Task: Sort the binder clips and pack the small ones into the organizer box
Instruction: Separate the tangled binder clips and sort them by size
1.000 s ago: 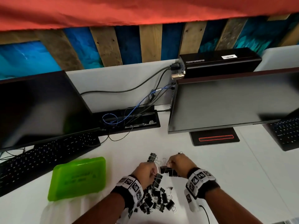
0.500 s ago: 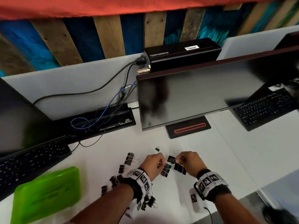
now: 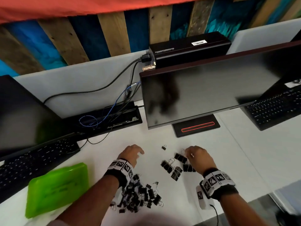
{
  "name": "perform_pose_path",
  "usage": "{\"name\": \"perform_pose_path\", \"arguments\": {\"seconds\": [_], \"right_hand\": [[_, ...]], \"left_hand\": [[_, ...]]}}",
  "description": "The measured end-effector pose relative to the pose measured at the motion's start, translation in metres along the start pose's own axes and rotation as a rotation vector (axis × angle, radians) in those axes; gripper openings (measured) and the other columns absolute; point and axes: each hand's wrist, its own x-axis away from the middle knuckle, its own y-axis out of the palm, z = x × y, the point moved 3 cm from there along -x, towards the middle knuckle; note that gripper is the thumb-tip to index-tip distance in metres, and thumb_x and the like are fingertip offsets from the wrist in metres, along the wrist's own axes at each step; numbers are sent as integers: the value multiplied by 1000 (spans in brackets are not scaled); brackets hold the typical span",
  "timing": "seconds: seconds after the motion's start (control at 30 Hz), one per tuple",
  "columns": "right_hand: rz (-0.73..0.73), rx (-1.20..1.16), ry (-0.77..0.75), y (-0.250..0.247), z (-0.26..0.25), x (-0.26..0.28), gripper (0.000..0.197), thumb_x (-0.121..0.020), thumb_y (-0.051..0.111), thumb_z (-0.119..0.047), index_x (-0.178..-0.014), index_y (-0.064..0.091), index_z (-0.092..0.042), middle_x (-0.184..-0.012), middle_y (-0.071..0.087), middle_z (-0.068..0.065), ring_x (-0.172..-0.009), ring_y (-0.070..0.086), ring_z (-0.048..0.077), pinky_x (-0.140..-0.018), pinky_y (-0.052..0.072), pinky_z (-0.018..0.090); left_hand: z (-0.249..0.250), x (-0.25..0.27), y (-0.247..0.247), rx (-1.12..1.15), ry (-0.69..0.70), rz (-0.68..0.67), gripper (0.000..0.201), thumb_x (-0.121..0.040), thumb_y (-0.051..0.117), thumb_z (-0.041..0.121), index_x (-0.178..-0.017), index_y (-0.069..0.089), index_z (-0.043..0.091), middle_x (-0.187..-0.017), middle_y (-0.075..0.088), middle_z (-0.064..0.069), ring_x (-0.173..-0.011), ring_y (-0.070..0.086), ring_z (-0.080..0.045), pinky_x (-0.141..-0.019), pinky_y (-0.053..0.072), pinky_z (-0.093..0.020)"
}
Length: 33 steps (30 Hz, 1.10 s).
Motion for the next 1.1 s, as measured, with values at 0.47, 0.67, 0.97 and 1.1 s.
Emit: {"name": "perform_pose_path", "arguments": {"seconds": [0.47, 0.67, 0.97, 1.1], "right_hand": [[40, -53, -421, 33, -45, 48, 17, -85, 58, -9, -94, 68, -20, -90, 67, -3, -88, 55, 17, -78, 47, 29], [-183, -47, -461, 61, -67, 55, 21, -90, 52, -17, -107, 64, -23, -104, 64, -4, -101, 54, 15, -88, 45, 29], [-277, -174, -501, 78, -114, 57, 64, -83, 65, -42, -137, 32, -33, -123, 41, -18, -104, 50, 0, -87, 42, 22], [-257, -239, -466, 76, -113, 58, 45, -79, 73, -30, -120, 55, -26, -90, 61, -14, -77, 54, -4, -74, 45, 16]], "left_hand": [[-19, 28, -15, 131, -199, 317, 33, -78, 52, -10, -98, 65, 13, -112, 61, -8, -98, 60, -22, -85, 48, -26], [-17, 51, -42, 324, -151, 442, 21, -81, 60, -2, -91, 65, 17, -92, 64, -1, -75, 62, -10, -66, 47, -10], [6, 100, -26, 662, -110, 396, 19, -66, 77, 4, -78, 66, 16, -69, 69, 0, -63, 64, -1, -65, 51, -11], [13, 108, -16, 705, -66, 364, 20, -68, 78, 7, -81, 66, 17, -76, 71, 2, -70, 67, -4, -64, 51, -11]]}}
